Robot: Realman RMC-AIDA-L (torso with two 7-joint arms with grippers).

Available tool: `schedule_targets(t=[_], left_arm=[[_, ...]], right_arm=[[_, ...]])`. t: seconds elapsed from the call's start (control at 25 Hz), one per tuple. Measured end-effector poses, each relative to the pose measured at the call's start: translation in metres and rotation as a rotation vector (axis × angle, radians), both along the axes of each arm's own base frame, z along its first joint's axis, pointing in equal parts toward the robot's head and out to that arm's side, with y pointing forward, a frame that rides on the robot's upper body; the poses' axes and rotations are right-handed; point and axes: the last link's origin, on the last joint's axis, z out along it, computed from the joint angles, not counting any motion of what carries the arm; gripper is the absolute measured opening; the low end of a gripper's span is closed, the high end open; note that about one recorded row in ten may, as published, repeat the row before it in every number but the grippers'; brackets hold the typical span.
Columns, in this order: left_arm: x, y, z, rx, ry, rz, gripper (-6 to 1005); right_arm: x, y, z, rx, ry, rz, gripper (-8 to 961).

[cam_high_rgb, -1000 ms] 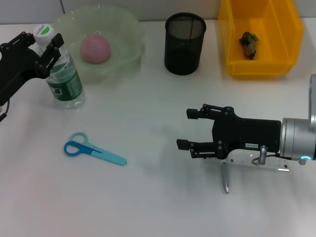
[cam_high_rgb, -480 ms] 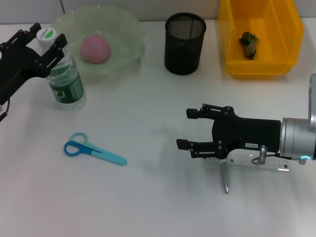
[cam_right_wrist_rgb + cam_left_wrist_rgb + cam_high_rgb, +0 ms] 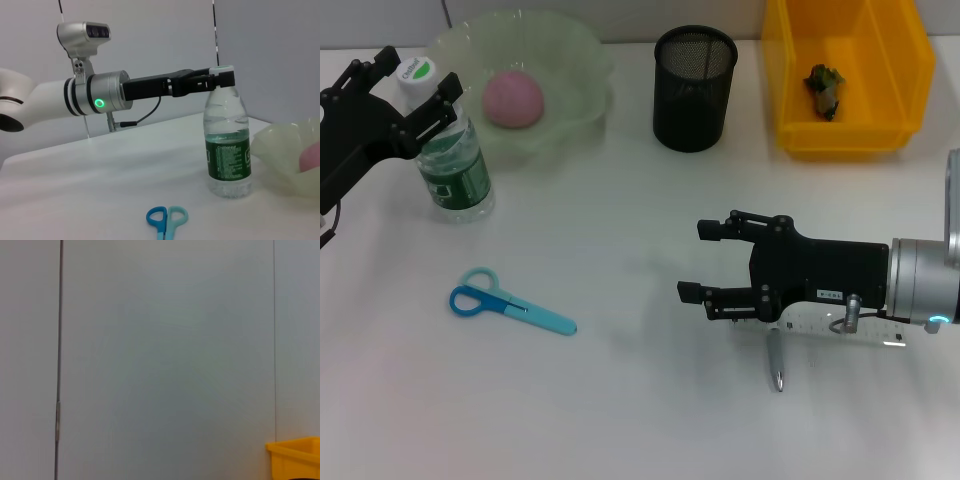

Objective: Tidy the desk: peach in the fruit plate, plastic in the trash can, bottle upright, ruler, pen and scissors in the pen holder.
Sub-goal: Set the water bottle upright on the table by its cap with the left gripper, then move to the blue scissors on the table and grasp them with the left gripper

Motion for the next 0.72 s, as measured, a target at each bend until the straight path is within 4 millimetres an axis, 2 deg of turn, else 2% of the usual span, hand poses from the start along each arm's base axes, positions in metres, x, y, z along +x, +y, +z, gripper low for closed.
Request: schedule_targets(t=[0.52, 0.72], left_arm=[[0.002, -0.001, 0.0, -0.001, -0.009, -0.012, 832], [0.015, -0.004, 0.008, -0.029, -0.113, -0.078, 831]], right_arm=[[0.001, 0.0, 0.001, 0.004, 0.002, -0.004, 834], [0.001, 0.001, 0.001, 0.008, 0.002, -0.006, 833]])
